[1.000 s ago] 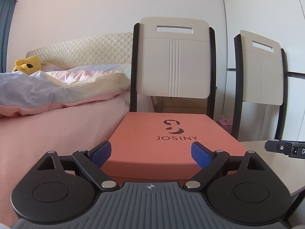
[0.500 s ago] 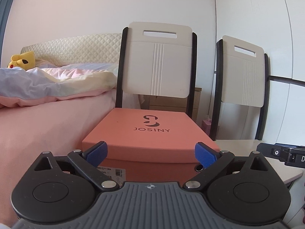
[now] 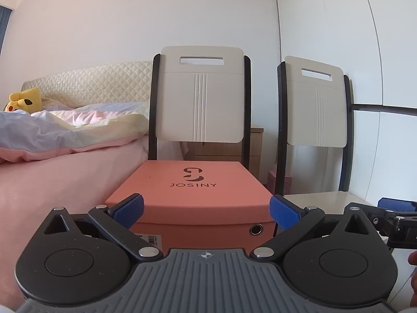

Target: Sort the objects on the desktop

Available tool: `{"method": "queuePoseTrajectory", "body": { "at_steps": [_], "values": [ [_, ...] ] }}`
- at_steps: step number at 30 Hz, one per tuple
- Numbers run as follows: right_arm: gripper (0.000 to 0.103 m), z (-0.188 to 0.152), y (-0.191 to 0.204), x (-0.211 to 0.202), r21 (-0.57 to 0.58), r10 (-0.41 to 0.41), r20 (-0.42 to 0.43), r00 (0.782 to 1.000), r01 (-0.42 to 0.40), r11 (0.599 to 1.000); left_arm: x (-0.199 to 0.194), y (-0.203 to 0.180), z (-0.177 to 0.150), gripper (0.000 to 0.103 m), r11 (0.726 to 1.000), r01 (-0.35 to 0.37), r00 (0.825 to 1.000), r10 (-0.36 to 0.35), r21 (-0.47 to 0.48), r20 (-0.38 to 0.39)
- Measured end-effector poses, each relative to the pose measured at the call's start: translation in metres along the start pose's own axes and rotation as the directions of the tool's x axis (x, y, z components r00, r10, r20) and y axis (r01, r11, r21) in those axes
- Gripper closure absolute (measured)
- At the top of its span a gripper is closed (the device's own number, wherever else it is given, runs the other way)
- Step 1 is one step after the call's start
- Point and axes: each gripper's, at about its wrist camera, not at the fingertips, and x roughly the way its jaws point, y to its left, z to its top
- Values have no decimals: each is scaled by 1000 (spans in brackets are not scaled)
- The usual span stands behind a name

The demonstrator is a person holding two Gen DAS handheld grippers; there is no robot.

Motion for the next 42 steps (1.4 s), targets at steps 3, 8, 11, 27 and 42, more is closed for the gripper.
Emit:
{"method": "queuePoseTrajectory", "body": {
  "at_steps": [3,8,11,27,42],
  "values": [
    [1,-1,0,-3,4,-21,14,1000,21,1000,-4,1,1,0,1000,8,1000,-8,-10,7],
    [1,0,1,-5,-15,-45,32,998,45,999,-2,2,4,0,1000,10,1000,-11,-26,-25],
    [1,0,-1,-5,-18,-63,39,997,64,998,-1,1,6,0,1000,14,1000,-14,-18,-6],
    [1,-5,1,-5,-53,-101,36,994,103,993,20,-14,-13,0,1000,-9,997,7,-30,-74],
    [1,-9,6,5,-49,-116,4,993,116,992,22,3,-13,0,998,-32,997,28,-58,-75]
  ]
}}
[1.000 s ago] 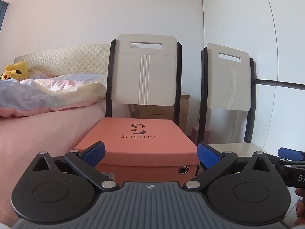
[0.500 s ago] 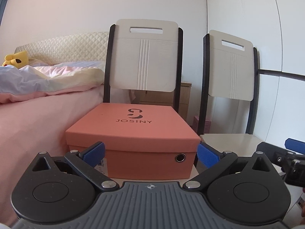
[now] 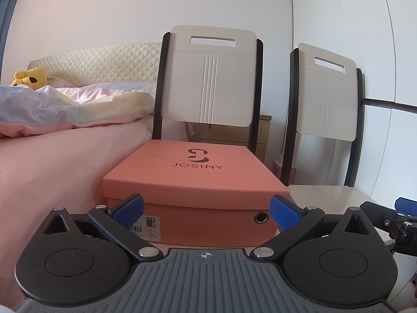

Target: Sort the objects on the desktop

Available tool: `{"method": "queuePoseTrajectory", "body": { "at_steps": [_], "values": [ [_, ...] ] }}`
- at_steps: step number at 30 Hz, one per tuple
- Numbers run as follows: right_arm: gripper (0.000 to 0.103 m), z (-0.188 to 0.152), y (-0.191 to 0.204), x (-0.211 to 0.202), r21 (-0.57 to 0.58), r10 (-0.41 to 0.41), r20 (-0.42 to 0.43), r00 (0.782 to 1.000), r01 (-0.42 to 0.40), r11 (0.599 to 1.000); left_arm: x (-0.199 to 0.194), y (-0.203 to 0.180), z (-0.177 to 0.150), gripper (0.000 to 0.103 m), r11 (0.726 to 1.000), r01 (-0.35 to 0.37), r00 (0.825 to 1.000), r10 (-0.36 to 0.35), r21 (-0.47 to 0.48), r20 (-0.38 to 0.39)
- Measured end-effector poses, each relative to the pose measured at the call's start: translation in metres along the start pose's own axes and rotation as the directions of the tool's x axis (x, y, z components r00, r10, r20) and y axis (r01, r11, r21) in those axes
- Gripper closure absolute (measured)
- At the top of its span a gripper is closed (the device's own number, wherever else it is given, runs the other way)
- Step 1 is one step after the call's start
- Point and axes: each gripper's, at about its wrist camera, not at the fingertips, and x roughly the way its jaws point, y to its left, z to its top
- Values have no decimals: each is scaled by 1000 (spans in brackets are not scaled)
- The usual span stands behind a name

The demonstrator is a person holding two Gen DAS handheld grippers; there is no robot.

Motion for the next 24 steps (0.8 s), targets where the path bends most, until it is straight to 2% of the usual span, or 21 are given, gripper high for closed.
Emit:
{"method": "queuePoseTrajectory", "body": {
  "at_steps": [24],
  "values": [
    [1,-2,-3,-6,16,-14,-7,1000,14,1000,-3,0,-3,0,1000,12,1000,-12,7,-17]
  ]
}}
